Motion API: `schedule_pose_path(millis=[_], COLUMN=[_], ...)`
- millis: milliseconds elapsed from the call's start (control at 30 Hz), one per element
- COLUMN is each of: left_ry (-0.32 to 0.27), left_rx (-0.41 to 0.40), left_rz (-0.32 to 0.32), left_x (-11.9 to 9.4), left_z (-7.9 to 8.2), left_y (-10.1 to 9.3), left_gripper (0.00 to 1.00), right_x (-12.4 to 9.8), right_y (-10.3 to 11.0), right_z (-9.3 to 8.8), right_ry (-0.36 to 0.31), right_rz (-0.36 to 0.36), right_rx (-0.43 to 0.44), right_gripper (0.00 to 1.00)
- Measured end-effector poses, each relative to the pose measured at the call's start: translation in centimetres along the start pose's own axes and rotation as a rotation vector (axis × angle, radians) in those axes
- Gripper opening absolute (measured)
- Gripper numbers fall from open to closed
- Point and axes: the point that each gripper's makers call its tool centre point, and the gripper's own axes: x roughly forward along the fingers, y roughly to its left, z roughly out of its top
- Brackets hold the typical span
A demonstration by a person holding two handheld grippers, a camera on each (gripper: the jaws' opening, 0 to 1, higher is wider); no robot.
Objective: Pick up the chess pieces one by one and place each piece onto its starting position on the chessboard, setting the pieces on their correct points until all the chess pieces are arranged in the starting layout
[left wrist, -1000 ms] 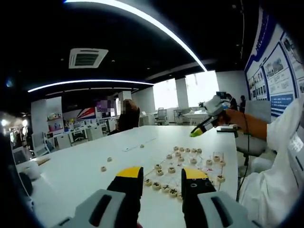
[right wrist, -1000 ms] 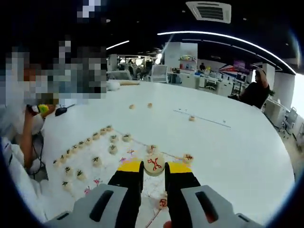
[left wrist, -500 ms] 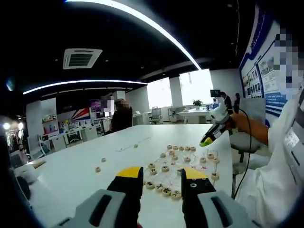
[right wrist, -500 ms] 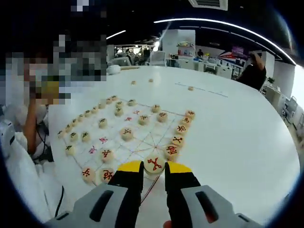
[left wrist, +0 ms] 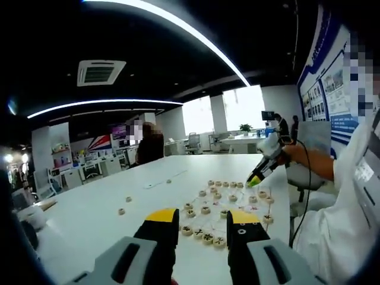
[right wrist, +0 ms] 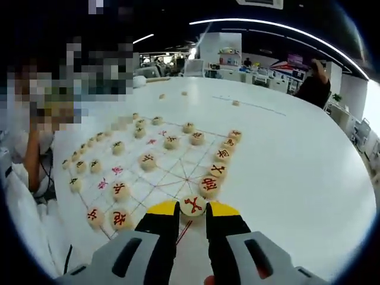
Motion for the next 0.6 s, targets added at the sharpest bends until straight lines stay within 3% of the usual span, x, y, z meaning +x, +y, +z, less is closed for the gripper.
schedule_pose_path(millis=[233,333,367,600], left_ry=[-0.001,-0.003,-0.003,-0.004], left_rx=[-0.001,-0.003,-0.004,-0.005], left_rz=[0.003,0.006,0.008,0.011], left_x=[0.0,0.0,0.0,0.0], left_z=[0.0,0.1,0.1,0.2], left_y=[0.0,0.2,0.3,0.4], left_gripper=[0.34,0.34,0.34,0.34], right_x=[0.2,-0.1,-0.4,-2.6], right_y=[-0.3,0.4,0.5,-0.7], right_z=[0.1,0.5,0.6,3.8], right_ry=[-0.020,-0.036,-0.041,-0.161], right_rz=[-0.002,0.024,0.028,-0.027], right_rx=[-0.042,-0.050,-0.052,-0.004], right_gripper=[0.21,0.41,0.43,0.41])
